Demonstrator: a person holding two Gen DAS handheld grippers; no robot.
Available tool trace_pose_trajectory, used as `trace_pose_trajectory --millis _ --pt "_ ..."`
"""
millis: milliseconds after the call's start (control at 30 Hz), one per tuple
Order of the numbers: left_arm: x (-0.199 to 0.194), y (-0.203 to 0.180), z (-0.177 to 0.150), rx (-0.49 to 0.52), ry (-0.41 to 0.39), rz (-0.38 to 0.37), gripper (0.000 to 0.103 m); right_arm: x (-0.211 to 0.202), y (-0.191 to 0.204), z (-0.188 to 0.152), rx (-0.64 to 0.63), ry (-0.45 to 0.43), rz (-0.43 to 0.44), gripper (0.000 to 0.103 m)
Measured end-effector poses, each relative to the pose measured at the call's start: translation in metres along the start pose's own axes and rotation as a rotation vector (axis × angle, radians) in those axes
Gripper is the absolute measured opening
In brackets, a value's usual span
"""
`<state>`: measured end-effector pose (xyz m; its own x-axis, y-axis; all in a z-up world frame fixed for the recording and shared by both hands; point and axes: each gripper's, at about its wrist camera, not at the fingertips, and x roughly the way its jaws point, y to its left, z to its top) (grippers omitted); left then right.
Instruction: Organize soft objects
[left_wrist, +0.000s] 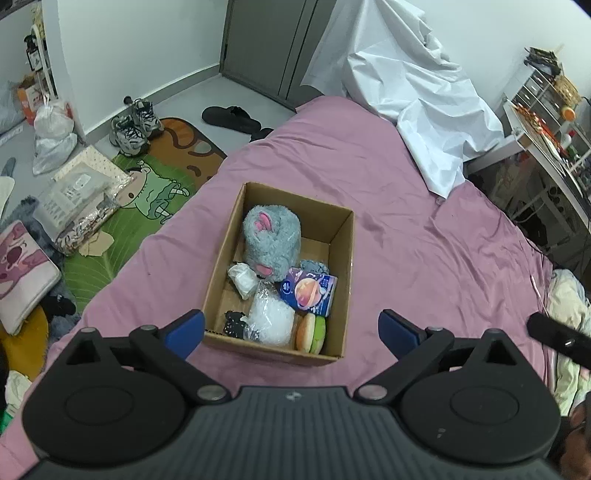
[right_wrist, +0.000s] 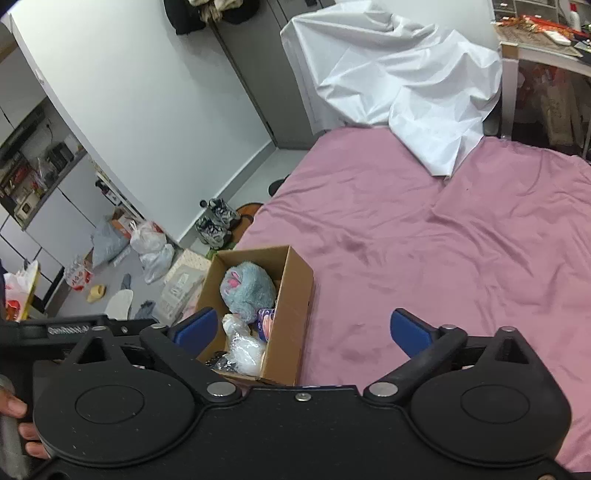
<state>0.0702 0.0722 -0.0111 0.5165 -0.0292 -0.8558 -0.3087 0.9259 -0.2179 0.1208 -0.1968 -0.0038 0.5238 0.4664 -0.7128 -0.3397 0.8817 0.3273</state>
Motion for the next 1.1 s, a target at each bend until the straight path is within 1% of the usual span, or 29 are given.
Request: trace_pose_trajectory --millis 133,300,367,433,600,733,900,1033,1100 --pt "-0.015 -0.007 -0.006 0.041 -0.011 0.005 0.100 -0.017 -0.002 -0.005 -0.002 0.001 0.014 0.103" --pt "-0.034 -0.016 -0.016 0.078 -0.031 0.009 0.100 -0.033 -0.003 -0.016 -0.021 0.016 0.001 0.103" --pt "-0.039 -0.018 -0.020 0.091 -0.034 0.014 0.100 -0.041 -0.002 -0.019 -0.022 0.016 0.011 0.103" --pt "-0.045 -0.019 -0.023 0.097 -0.038 0.013 0.100 -0.050 -0.001 -0.021 -0.028 0.010 0.020 0.103" --pt "-0.060 -0.019 -0.031 0.106 -0.054 0.014 0.100 -0.066 0.004 -0.026 -0.047 -0.008 0.009 0.103" --pt "-0.072 -0.020 -0.035 0.122 -0.068 0.011 0.100 -0.072 0.003 -0.030 -0.051 -0.008 -0.028 0.103" --pt "-0.083 -0.021 -0.042 0.134 -0.084 0.014 0.100 -0.083 0.005 -0.039 -0.051 -0.024 -0.043 0.103" --pt "-0.089 -0.021 -0.048 0.151 -0.088 0.014 0.100 -0.090 0.004 -0.045 -0.038 -0.022 -0.021 0.103" --pt "-0.091 -0.021 -0.051 0.152 -0.089 0.015 0.100 -0.092 0.005 -0.047 -0.029 -0.026 -0.024 0.103"
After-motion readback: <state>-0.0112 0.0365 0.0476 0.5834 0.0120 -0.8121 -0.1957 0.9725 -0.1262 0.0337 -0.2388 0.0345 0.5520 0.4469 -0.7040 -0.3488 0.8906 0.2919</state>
